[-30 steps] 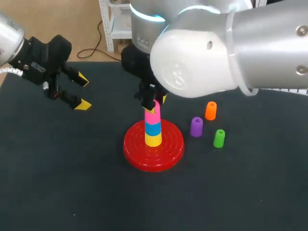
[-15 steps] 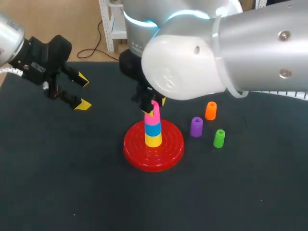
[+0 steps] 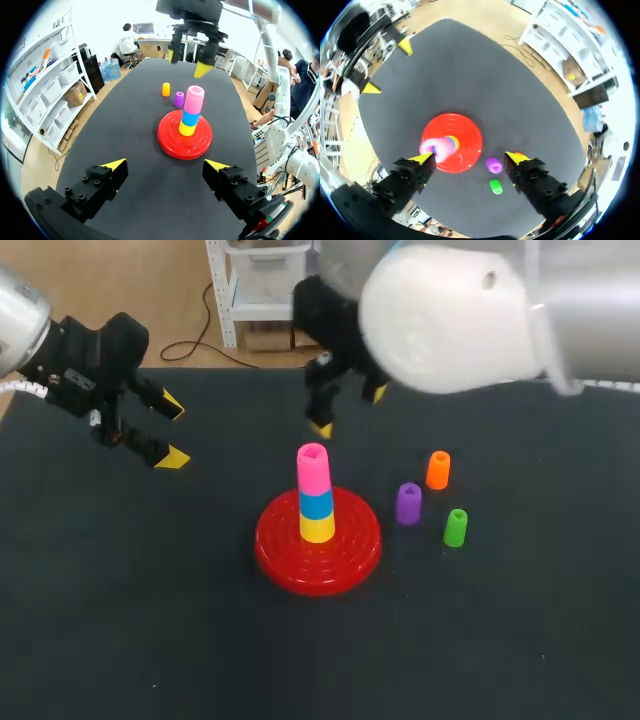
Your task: Pick up and stack the cylinders on the red base in this order: pink,purple,orange,green
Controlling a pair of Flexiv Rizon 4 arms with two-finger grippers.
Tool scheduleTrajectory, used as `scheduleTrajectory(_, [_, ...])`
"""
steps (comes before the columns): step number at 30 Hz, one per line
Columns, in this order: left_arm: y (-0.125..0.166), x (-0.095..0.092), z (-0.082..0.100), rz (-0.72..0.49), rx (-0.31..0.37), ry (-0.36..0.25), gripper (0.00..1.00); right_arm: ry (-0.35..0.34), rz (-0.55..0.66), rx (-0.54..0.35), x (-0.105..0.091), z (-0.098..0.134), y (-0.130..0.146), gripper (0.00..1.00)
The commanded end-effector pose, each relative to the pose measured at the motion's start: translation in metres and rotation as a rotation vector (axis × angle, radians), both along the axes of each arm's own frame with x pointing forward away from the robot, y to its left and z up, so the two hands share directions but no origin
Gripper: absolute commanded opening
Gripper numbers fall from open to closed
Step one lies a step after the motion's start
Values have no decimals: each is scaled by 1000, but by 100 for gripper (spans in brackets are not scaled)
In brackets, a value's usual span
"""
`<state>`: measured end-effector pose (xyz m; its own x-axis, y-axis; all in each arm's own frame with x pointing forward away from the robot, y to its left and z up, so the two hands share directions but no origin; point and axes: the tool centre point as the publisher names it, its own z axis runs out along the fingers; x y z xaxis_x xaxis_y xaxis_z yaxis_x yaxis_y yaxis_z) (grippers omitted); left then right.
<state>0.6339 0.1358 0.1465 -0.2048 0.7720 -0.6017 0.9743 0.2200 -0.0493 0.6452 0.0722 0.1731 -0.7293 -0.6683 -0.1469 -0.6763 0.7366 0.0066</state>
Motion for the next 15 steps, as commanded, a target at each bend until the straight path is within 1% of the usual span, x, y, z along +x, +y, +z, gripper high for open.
scheduleTrajectory(1, [0,0,0,0,3,1,100,-51,-69,18,9,-13,-26,100])
scheduleTrajectory(3, [0,0,0,0,3,1,100,-30,-113,-8,16,-21,-35,100])
scheduleTrajectory(4, [0,0,0,0,3,1,100,-30,-126,-14,19,-25,-40,100])
scheduleTrajectory(7, [0,0,0,0,3,1,100,-24,-151,-36,22,-35,-49,100])
scheduleTrajectory(10, [0,0,0,0,3,1,100,1,-164,-49,21,-50,-55,100])
scheduleTrajectory(15, [0,0,0,0,3,1,100,33,-169,-69,12,-77,-62,100])
